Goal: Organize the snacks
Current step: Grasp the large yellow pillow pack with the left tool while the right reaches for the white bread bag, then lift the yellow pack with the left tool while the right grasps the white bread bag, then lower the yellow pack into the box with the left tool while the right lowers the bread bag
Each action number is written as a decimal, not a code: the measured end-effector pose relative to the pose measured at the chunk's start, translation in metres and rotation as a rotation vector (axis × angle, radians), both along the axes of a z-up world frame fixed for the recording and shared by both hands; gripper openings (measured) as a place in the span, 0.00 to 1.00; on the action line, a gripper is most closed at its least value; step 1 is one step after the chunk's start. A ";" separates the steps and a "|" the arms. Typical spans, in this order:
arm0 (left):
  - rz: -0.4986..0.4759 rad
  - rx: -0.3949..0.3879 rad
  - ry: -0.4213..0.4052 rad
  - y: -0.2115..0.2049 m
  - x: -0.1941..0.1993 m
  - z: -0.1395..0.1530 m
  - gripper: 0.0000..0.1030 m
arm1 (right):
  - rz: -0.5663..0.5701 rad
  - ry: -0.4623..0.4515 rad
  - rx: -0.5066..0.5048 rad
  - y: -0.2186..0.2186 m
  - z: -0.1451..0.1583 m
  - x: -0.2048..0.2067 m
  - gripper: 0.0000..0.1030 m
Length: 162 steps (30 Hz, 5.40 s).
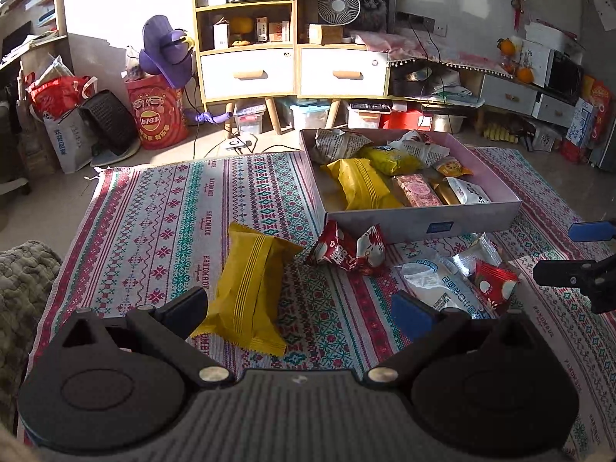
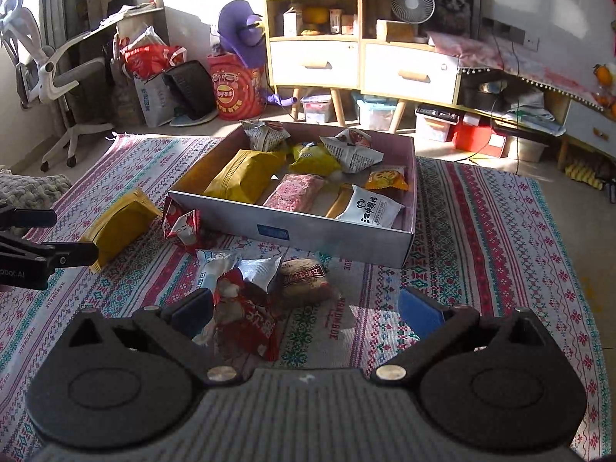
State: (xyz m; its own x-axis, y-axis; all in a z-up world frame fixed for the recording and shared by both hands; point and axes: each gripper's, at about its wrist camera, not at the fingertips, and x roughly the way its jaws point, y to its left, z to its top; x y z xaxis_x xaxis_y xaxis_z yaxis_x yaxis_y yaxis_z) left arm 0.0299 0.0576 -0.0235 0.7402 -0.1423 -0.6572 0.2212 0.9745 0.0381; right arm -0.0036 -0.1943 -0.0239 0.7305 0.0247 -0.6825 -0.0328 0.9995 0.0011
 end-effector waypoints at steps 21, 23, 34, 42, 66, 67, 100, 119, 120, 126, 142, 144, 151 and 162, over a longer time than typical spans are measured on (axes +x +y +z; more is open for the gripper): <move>-0.004 0.075 0.033 0.016 0.052 -0.031 0.83 | 0.278 -0.070 0.069 0.063 0.001 0.003 0.68; 0.000 0.063 0.052 0.016 0.056 -0.032 0.80 | 0.296 -0.045 0.063 0.067 -0.002 0.006 0.60; 0.049 0.040 0.168 0.018 0.062 -0.036 0.54 | 0.279 0.066 -0.098 0.083 -0.025 0.009 0.53; 0.064 -0.007 0.271 0.020 0.055 -0.030 0.51 | 0.263 0.101 -0.098 0.087 -0.022 0.013 0.48; -0.012 -0.014 0.321 0.011 0.020 -0.025 0.57 | 0.245 0.141 -0.129 0.092 -0.032 0.020 0.52; -0.010 -0.014 0.324 0.011 0.020 -0.025 0.57 | 0.242 0.141 -0.135 0.093 -0.033 0.020 0.51; -0.041 0.035 0.298 -0.003 0.014 -0.019 0.47 | 0.231 0.171 -0.043 0.085 -0.035 0.032 0.35; -0.044 0.064 0.309 -0.004 0.012 -0.023 0.47 | 0.344 0.093 -0.098 0.105 -0.043 0.025 0.20; -0.045 0.066 0.309 -0.004 0.012 -0.023 0.46 | 0.344 0.100 -0.091 0.104 -0.042 0.026 0.20; -0.047 0.057 0.302 -0.005 0.011 -0.019 0.46 | 0.319 0.115 -0.060 0.099 -0.034 0.026 0.17; -0.060 0.009 0.215 -0.021 0.021 0.013 0.46 | 0.258 0.056 0.038 0.062 0.010 0.022 0.17; -0.057 0.001 0.206 -0.025 0.025 0.017 0.46 | 0.240 0.047 0.043 0.054 0.015 0.024 0.17; -0.055 0.010 0.162 -0.045 0.044 0.023 0.46 | 0.152 0.023 0.049 0.023 0.027 0.037 0.17; -0.073 0.019 0.148 -0.084 0.095 0.027 0.46 | 0.015 0.000 0.083 -0.028 0.023 0.070 0.17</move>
State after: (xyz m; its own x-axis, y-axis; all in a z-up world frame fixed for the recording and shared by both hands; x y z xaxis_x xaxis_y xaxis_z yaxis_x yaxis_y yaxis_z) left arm 0.1245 -0.0266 0.0035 0.6230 -0.1783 -0.7616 0.2957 0.9551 0.0184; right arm 0.0665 -0.2222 -0.0006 0.7296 0.0922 -0.6776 -0.0482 0.9953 0.0835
